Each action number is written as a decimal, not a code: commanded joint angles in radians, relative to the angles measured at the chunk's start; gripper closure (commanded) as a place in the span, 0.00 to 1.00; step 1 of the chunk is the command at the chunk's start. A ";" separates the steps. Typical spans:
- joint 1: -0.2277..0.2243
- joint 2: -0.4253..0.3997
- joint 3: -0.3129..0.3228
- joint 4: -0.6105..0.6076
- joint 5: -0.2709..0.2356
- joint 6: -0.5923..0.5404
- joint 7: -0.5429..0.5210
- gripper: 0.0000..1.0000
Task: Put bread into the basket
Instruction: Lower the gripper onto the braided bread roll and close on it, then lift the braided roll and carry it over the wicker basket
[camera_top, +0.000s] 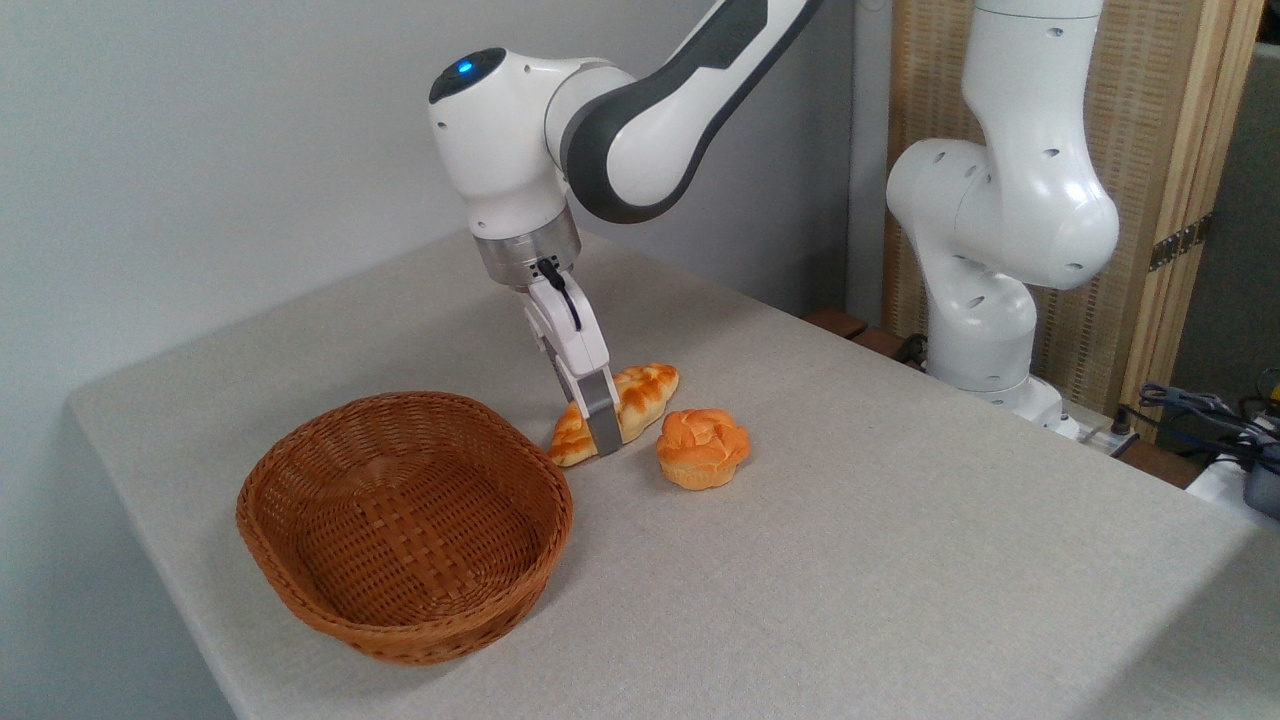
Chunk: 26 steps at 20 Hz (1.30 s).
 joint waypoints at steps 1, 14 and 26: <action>0.000 0.002 -0.012 -0.007 0.016 0.007 -0.017 0.70; 0.020 0.139 0.031 0.527 0.054 -0.234 0.009 0.55; 0.020 0.305 0.029 0.517 0.142 0.202 0.134 0.00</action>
